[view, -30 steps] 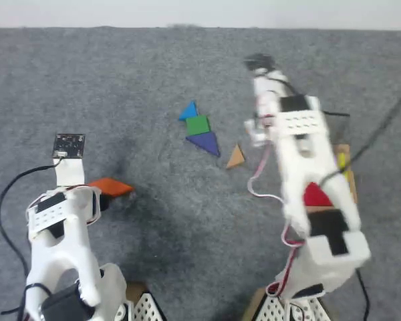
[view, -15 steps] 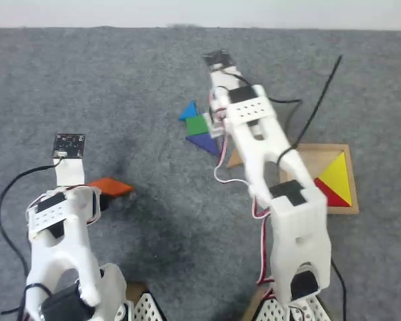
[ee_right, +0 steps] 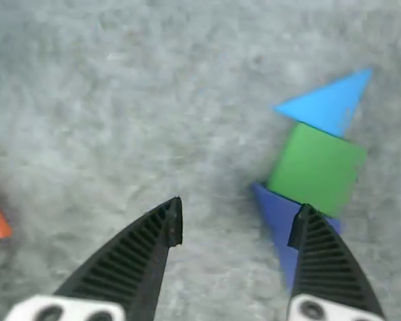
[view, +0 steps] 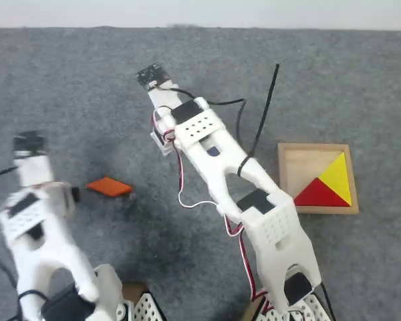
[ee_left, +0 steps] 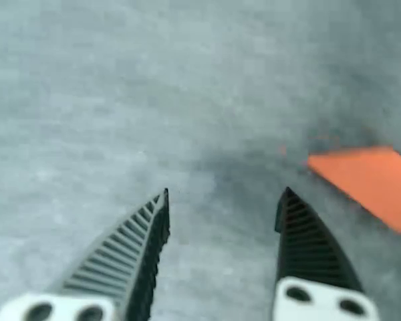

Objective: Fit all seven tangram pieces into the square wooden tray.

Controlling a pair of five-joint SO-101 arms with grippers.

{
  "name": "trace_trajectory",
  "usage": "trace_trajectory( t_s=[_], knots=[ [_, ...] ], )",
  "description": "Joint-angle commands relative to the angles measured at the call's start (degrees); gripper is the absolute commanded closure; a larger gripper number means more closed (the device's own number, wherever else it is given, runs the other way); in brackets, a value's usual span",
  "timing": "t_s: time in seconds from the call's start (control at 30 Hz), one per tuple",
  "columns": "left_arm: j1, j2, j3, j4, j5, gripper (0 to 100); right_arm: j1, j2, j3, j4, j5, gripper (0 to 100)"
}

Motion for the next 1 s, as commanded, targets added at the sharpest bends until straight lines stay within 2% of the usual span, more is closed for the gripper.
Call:
trace_trajectory(
  t_s=[0.0, 0.17, 0.33, 0.47, 0.6, 0.7, 0.77, 0.83, 0.97],
  knots=[
    [0.97, 0.09, -9.80, 6.86, -2.29, 75, 0.22, -1.98, -3.78, 3.03, -1.32, 74.4],
    [4.84, 1.14, -18.86, 14.33, -2.20, 75, 5.85, -8.84, -2.02, 10.77, -2.81, 74.5],
    [8.88, 5.98, -20.35, 17.93, -2.20, 75, 15.16, -23.96, 7.82, 12.09, -0.44, 77.6],
    [12.57, 6.86, -20.18, 21.98, -2.29, 75, 27.30, -37.41, 22.59, 12.00, 4.40, 79.8],
    [15.12, 6.86, -20.26, 22.59, -2.29, 75, 44.79, -46.55, 36.40, 11.12, 11.96, 84.0],
    [16.97, 6.86, -20.09, 22.77, -2.29, 75, 57.19, -47.69, 41.58, 8.66, 19.16, 86.3],
    [17.32, 6.95, -19.56, 22.77, -2.29, 75, 62.55, -45.67, 42.81, 8.40, 24.44, 86.5],
    [17.49, 6.95, -18.86, 22.59, -2.29, 75, 66.95, -42.24, 42.73, 7.96, 27.87, 86.5],
    [17.58, 6.95, -17.27, 22.51, -2.37, 75, 71.25, -34.68, 41.23, 4.88, 29.36, 86.6]
  ],
)
